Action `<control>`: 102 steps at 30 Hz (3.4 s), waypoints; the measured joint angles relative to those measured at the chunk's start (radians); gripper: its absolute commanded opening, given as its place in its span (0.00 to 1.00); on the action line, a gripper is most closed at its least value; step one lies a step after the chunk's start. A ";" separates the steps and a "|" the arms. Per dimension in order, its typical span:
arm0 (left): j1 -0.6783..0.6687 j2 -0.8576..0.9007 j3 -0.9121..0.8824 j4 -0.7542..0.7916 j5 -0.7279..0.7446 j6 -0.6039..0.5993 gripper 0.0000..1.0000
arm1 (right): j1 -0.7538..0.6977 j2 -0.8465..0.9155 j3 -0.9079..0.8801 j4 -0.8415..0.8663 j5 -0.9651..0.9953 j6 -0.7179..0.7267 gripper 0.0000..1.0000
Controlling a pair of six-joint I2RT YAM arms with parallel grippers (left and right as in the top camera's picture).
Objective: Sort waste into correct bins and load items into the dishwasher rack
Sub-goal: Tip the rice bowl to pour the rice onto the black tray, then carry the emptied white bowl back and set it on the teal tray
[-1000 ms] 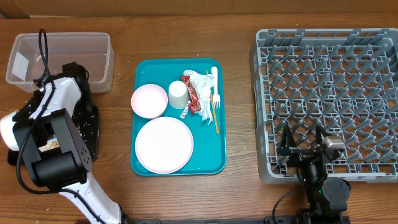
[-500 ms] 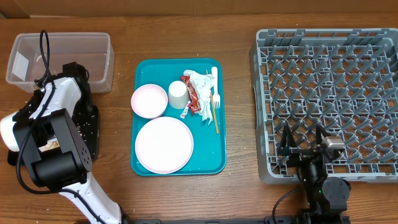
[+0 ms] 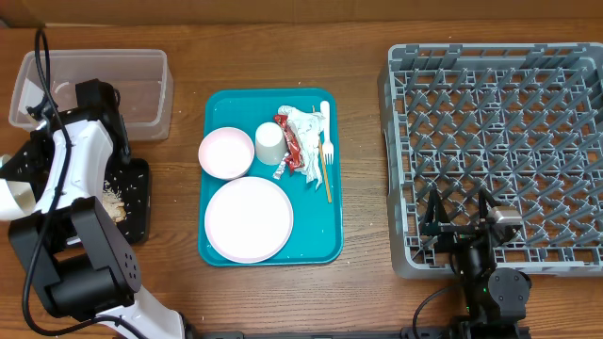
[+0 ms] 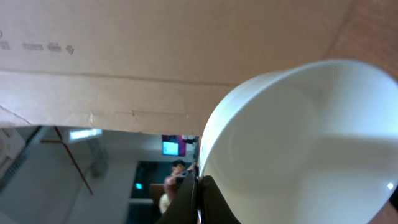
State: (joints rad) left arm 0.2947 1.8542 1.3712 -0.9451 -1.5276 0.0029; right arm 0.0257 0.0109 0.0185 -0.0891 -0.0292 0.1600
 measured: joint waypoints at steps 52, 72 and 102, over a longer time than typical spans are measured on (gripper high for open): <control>-0.018 -0.412 0.145 0.034 1.838 -0.068 0.04 | 0.000 0.000 0.000 0.000 0.000 0.000 1.00; -0.235 -0.053 0.146 0.367 1.925 -0.196 0.04 | 0.000 0.000 0.000 -0.001 0.000 0.000 1.00; -0.333 0.093 0.146 0.365 1.643 -0.270 0.09 | 0.000 0.000 0.000 0.000 0.000 0.000 1.00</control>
State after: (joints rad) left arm -0.0380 1.9472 1.5173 -0.5804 0.1150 -0.2676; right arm 0.0261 0.0109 0.0185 -0.0895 -0.0292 0.1600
